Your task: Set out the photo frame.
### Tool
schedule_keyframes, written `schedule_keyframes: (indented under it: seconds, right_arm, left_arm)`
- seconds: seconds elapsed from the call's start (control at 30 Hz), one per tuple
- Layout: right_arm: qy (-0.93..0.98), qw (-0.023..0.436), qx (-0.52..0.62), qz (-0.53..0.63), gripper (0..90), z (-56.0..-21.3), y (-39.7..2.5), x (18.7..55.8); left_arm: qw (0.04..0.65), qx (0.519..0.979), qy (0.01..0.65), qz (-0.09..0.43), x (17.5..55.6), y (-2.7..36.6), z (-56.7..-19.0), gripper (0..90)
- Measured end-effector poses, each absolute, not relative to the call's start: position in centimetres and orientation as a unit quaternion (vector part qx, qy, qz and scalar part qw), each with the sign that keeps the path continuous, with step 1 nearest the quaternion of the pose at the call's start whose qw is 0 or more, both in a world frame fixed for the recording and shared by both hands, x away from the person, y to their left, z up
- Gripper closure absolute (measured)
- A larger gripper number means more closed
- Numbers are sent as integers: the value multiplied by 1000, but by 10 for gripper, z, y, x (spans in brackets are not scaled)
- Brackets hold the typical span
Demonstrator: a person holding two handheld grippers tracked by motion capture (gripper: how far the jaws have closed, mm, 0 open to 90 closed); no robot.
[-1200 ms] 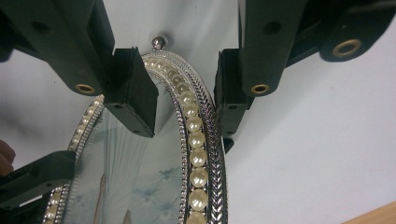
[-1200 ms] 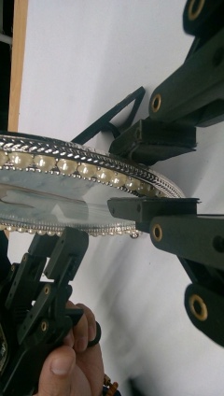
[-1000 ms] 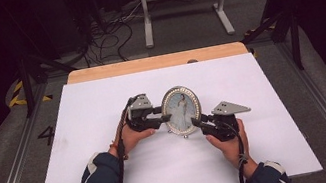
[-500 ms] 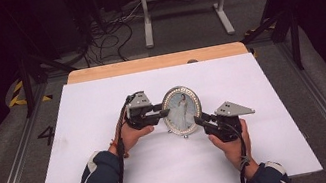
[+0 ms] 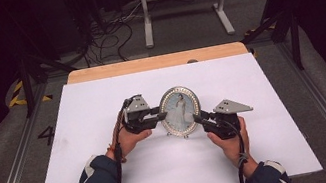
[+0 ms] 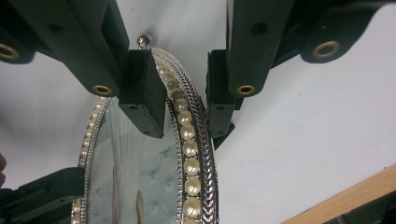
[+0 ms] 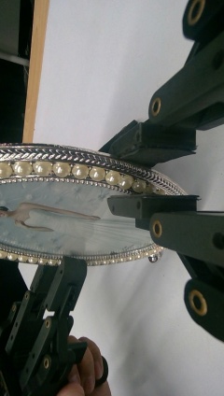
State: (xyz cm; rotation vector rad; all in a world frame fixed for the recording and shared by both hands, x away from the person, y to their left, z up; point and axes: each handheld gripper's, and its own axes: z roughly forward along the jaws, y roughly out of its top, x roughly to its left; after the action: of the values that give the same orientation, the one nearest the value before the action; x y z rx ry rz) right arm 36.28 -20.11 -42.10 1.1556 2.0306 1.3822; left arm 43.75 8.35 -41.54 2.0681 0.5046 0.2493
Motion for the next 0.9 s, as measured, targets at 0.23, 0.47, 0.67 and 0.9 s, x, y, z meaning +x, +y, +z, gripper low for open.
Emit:
schedule_keyframes:
  seconds: [0.23, 0.47, 0.67, 0.9]
  right_arm:
    - [734, 213, 415, 495, 730, -421, -200, 366]
    - [737, 216, 410, 492, 718, -420, -199, 368]
    - [744, 212, 408, 484, 687, -421, -198, 365]
    - [746, 214, 404, 484, 751, -421, -199, 363]
  left_arm:
    - [474, 848, 207, 113, 429, 88, -415, 705]
    - [470, 849, 207, 120, 423, 90, -414, 706]
    - [486, 838, 215, 121, 425, 91, -415, 665]
    - [489, 837, 215, 120, 425, 92, -416, 691]
